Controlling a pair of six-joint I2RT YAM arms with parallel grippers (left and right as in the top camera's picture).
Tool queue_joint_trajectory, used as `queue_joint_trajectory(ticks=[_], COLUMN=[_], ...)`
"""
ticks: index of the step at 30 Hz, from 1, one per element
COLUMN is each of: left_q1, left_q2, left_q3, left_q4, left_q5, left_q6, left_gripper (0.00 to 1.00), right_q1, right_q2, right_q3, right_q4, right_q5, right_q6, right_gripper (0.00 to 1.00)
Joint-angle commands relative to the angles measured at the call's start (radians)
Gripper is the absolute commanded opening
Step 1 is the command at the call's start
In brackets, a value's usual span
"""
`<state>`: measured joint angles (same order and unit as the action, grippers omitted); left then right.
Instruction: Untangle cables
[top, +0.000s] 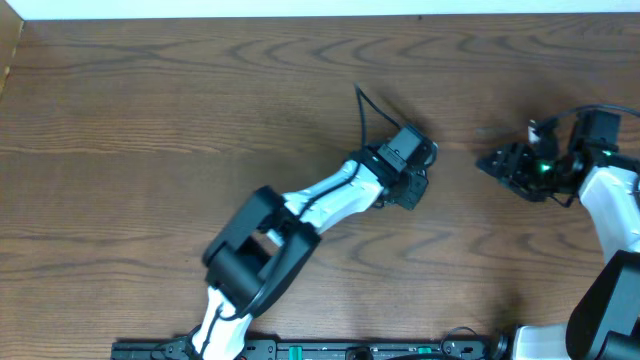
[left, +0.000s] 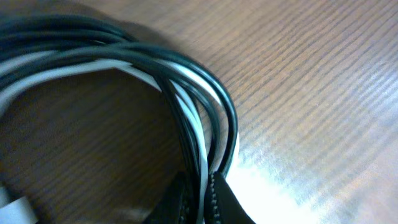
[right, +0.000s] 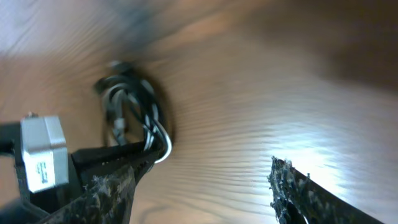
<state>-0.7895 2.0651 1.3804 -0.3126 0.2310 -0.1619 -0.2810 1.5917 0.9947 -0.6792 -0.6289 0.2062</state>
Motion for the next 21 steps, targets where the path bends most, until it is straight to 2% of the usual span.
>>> queue_joint_trajectory(ticks=[1, 5, 11, 16, 21], left_q1=[0.044, 0.096, 0.197, 0.246, 0.261], left_q2=[-0.193, -0.325, -0.399, -0.399, -0.399], left_q3=[0.019, 0.019, 0.019, 0.019, 0.019], left_q4=[-0.030, -0.072, -0.156, -0.217, -0.220], left_q5=[0.003, 0.113, 0.298, 0.357, 0.361], left_q6=[-0.059, -0.095, -0.129, -0.129, -0.193], left_gripper=[0.08, 0.08, 0.08, 0.07, 0.07], right_q1=[0.061, 0.127, 0.244, 0.349, 0.431], right_q2=[-0.038, -0.079, -0.162, -0.179, -0.178], right_q3=[0.008, 0.008, 0.008, 0.008, 0.008], right_q4=[0.042, 0.201, 0.455, 0.512, 0.461], right_q5=[-0.206, -0.410, -0.383, -0.311, -0.213], right_q6=[-0.073, -0.045, 0.160, 0.217, 0.245], right_gripper=[0.66, 0.68, 0.73, 0.74, 0.73])
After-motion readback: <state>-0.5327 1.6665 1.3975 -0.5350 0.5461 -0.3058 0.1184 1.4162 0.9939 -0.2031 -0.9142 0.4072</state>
